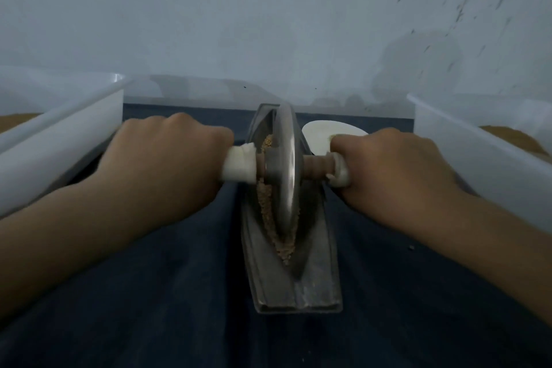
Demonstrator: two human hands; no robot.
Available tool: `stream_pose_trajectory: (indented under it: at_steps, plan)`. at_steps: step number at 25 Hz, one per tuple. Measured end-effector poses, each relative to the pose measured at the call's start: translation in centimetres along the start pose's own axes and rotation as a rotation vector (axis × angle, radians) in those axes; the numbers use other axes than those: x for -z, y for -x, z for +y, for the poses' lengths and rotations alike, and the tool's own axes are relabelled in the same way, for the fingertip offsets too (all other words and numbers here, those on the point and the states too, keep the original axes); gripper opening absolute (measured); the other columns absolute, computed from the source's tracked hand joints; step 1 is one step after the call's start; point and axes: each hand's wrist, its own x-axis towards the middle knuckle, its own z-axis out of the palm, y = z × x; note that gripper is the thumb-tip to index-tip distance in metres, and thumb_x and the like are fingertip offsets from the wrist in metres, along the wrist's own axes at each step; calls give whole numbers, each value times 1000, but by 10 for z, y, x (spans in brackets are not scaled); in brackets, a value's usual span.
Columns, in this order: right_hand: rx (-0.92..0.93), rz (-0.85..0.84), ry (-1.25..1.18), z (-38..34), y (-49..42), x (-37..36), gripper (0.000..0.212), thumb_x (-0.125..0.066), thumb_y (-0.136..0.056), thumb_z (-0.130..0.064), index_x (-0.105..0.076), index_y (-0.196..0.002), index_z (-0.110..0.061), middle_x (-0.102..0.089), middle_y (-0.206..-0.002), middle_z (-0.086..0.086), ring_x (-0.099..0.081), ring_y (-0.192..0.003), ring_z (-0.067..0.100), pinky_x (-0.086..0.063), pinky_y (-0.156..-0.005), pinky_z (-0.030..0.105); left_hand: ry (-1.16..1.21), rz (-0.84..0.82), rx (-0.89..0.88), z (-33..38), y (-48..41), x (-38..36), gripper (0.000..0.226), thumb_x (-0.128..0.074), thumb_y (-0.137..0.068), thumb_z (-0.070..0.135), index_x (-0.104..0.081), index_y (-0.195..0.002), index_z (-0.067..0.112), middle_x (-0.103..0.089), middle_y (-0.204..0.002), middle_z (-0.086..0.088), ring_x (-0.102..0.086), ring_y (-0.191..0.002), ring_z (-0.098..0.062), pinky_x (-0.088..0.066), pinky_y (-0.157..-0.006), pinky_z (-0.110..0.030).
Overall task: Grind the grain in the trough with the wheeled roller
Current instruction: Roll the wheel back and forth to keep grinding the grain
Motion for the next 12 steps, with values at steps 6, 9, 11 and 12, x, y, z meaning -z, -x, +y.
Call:
stream_pose_trajectory:
  at_steps: [6, 9, 11, 12]
  plan:
    - [-106, -127, 11, -2, -65, -38, 15, -69, -82, -37, -59, -88, -27, -50, -73, -1, -58, -70, 27, -37, -55, 31, 115, -109, 162, 9, -54, -35, 7, -57, -90, 33, -57, -93, 28, -57, -83, -3, -60, -75, -30, -34, -57, -33]
    - [-54, -66, 42, -5, -40, -22, 25, -70, -81, -36, -46, -80, -28, -38, -65, -8, -42, -57, 21, -28, -50, 26, 118, -88, 127, 8, -27, -19, 19, -59, -86, 33, -42, -81, 28, -45, -67, 3, -40, -53, -21, -27, -50, -30]
    - [1, 27, 45, -5, -11, 0, 32, -72, -72, -37, -42, -72, -27, -22, -57, -13, -21, -46, 11, -12, -47, 21, 104, -19, 57, 6, 0, -6, 29, -64, -77, 36, -36, -75, 29, -41, -58, 4, -38, -45, -23, -26, -47, -27]
    - [31, 66, 27, -5, 1, 12, 32, -71, -68, -39, -41, -69, -27, -16, -56, -14, -16, -44, 8, -9, -47, 18, 96, 19, 25, 1, 12, 0, 30, -65, -73, 40, -37, -75, 29, -42, -55, 4, -44, -43, -26, -30, -45, -26]
